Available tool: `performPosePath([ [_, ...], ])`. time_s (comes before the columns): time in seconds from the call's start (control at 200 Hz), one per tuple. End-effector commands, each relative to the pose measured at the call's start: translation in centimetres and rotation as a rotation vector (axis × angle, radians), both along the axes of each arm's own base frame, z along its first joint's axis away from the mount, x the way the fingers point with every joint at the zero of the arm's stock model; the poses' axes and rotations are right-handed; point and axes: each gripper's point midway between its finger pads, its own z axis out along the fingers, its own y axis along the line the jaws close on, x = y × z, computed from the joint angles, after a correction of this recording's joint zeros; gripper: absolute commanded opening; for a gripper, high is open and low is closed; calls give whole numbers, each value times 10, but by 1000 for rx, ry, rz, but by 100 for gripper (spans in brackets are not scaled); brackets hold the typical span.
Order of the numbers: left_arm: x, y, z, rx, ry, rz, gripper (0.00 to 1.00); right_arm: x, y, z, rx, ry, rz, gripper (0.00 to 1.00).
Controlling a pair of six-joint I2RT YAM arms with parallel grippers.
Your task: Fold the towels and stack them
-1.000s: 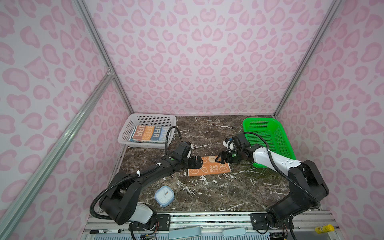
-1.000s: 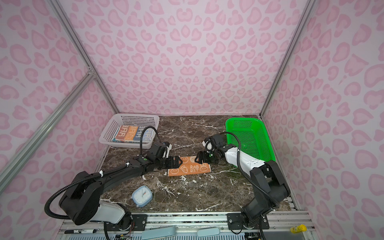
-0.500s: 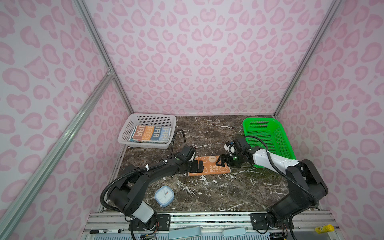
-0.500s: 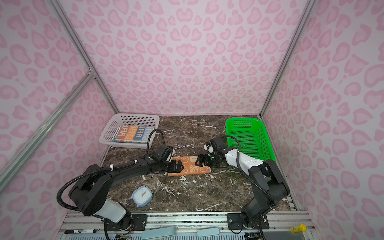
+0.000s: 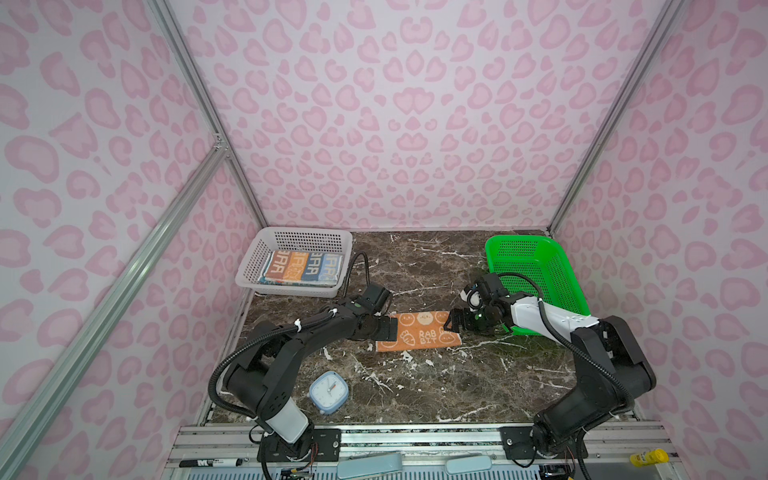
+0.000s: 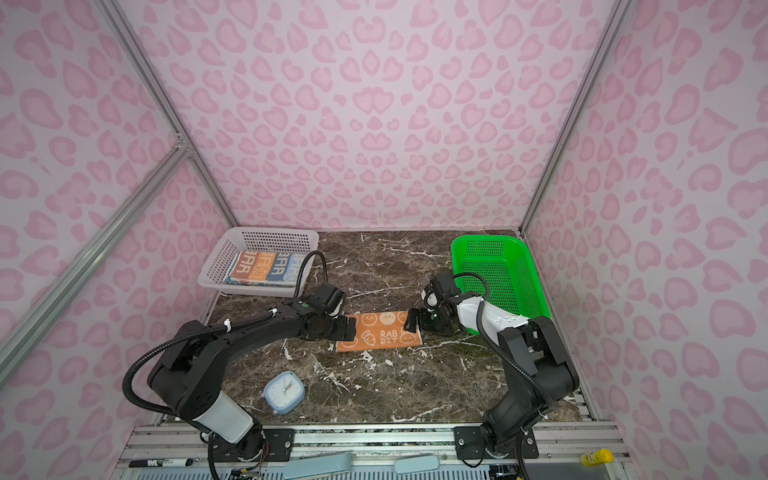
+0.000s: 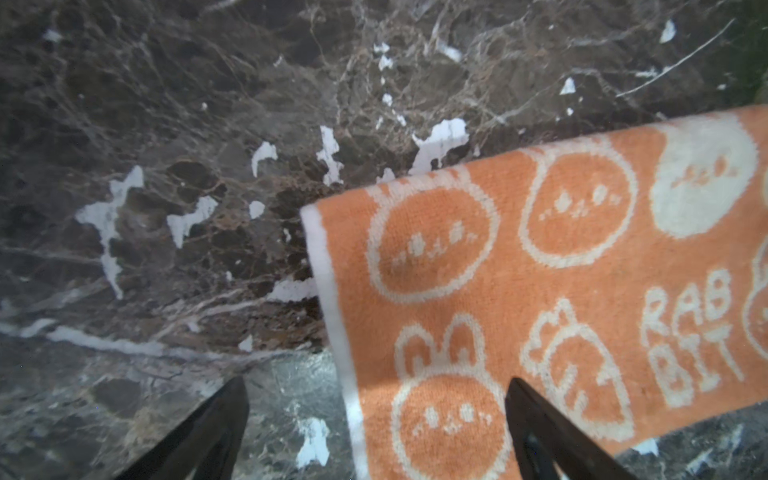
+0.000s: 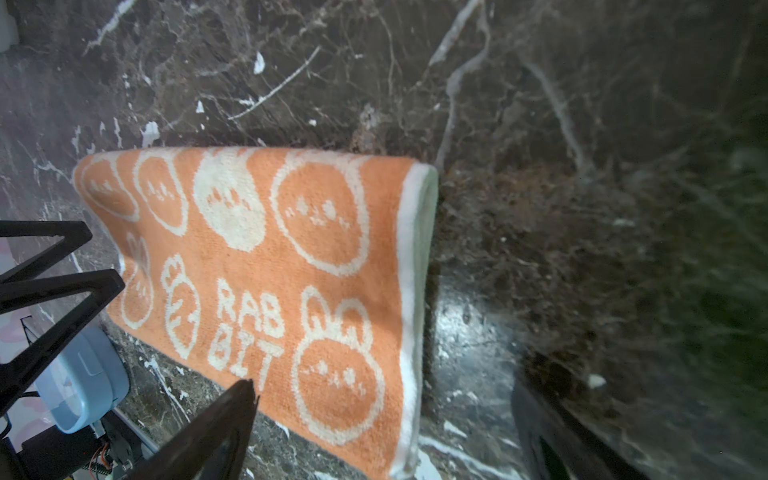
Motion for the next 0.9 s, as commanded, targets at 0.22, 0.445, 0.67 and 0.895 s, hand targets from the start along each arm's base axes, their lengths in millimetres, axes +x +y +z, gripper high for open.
performPosePath([
  [0.22, -6, -17, -19, 51, 73, -66, 78, -7, 15, -18, 26, 24, 11, 98],
  [0.445, -9, -10, -30, 95, 88, -56, 45, -11, 29, -22, 31, 36, 40, 98],
  [0.67, -3, -11, -30, 118, 88, -70, 26, -11, 33, -19, 36, 31, 48, 98],
  [0.895, 2, -5, -25, 168, 72, -71, 4, -11, 34, -21, 30, 35, 56, 98],
])
